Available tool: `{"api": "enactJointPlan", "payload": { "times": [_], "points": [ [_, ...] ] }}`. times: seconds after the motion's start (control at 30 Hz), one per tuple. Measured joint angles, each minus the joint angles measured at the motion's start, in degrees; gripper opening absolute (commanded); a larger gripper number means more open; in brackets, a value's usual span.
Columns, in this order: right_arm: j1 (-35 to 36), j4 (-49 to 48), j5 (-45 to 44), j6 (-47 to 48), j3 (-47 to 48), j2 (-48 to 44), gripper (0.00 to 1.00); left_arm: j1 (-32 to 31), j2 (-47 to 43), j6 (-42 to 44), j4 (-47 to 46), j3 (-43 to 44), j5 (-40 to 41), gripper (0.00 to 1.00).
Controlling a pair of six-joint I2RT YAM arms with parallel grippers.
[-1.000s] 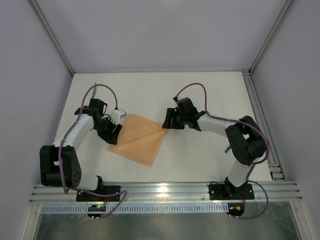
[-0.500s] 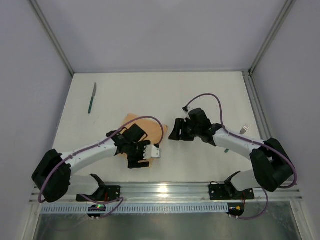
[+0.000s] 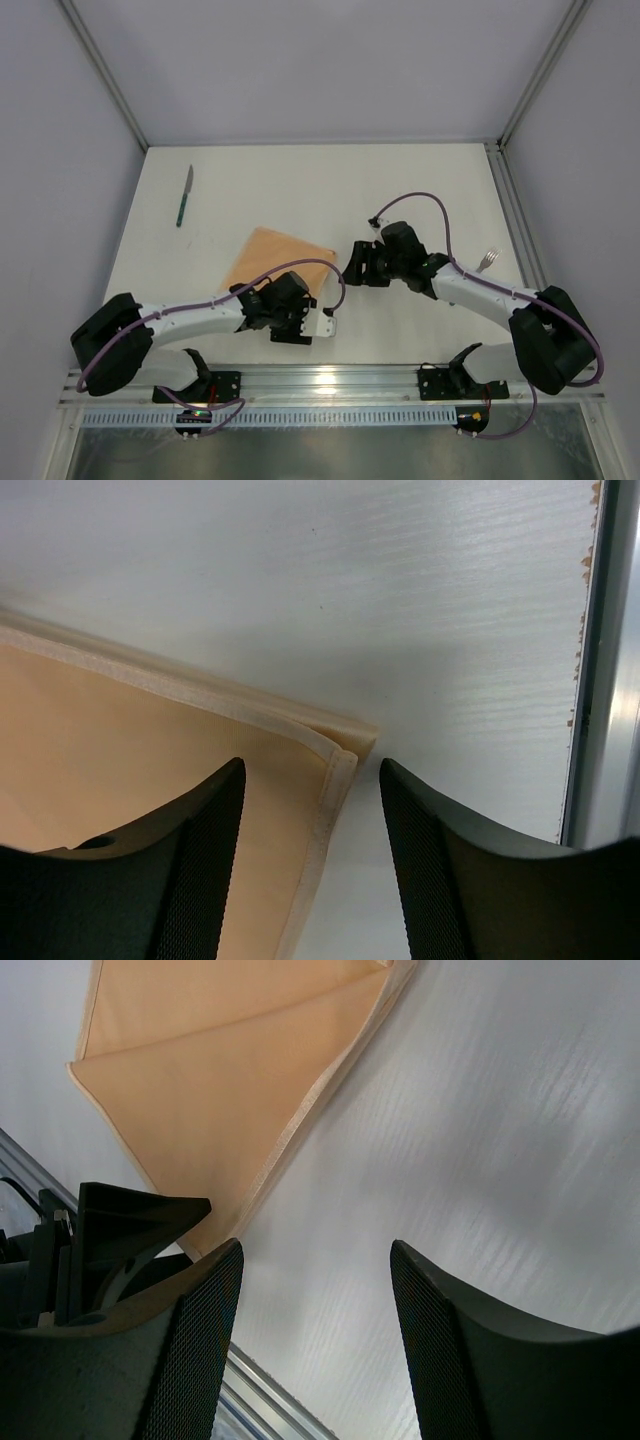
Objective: Fold the napkin into a case and place the utensils inside
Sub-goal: Pick up the upper triangle-folded napkin from the center of the board.
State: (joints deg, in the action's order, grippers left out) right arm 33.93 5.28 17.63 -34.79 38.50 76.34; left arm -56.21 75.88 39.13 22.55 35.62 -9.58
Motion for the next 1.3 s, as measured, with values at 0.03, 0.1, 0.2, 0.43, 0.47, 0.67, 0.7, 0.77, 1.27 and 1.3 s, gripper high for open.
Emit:
{"api": "enactJointPlan", "payload": {
  "times": [0.03,0.1,0.2,0.43,0.47,0.67,0.7,0.77,1.27,1.3],
  "points": [
    [0.0,-0.04,-0.35,-0.11,0.09,0.17,0.65,-0.24,0.11,0.02,-0.42,-0.07,-0.02,0.57],
    [-0.02,0.2,-0.87,-0.15,0.55,0.92,0.65,-0.61,0.42,0.02,-1.29,-0.11,-0.04,0.56],
    [-0.22,0.35,-1.16,-0.11,2.91,4.35,0.65,-0.85,1.11,0.07,-2.86,-0.07,-0.09,0.56],
    [-0.96,0.04,-0.96,-0.11,6.29,9.01,0.65,-1.51,3.02,0.24,-5.44,0.52,-0.13,0.41],
    [-1.01,0.02,-0.94,-0.09,6.29,9.01,0.65,-1.75,3.32,0.28,-5.77,0.63,-0.09,0.33],
    [-1.03,-0.09,-0.79,-0.04,6.29,9.01,0.65,-2.62,4.11,0.33,-6.84,0.7,0.59,0.11],
    [-1.05,-0.07,-0.68,0.0,6.29,9.01,0.65,-2.62,4.11,0.17,-6.82,0.7,0.63,0.06],
    [-1.05,-0.04,-0.22,0.22,6.29,9.01,0.65,-2.62,4.11,-0.15,-6.78,0.7,0.98,0.0],
    [-3.98,-5.46,6.88,-4.76,0.09,4.26,0.68,-0.59,4.02,-5.51,1.22,5.66,0.79,0.0],
    [-3.89,-6.38,7.52,-5.88,-1.11,4.15,0.69,-0.24,3.91,-5.77,1.57,6.12,0.63,0.0]
  ]
}}
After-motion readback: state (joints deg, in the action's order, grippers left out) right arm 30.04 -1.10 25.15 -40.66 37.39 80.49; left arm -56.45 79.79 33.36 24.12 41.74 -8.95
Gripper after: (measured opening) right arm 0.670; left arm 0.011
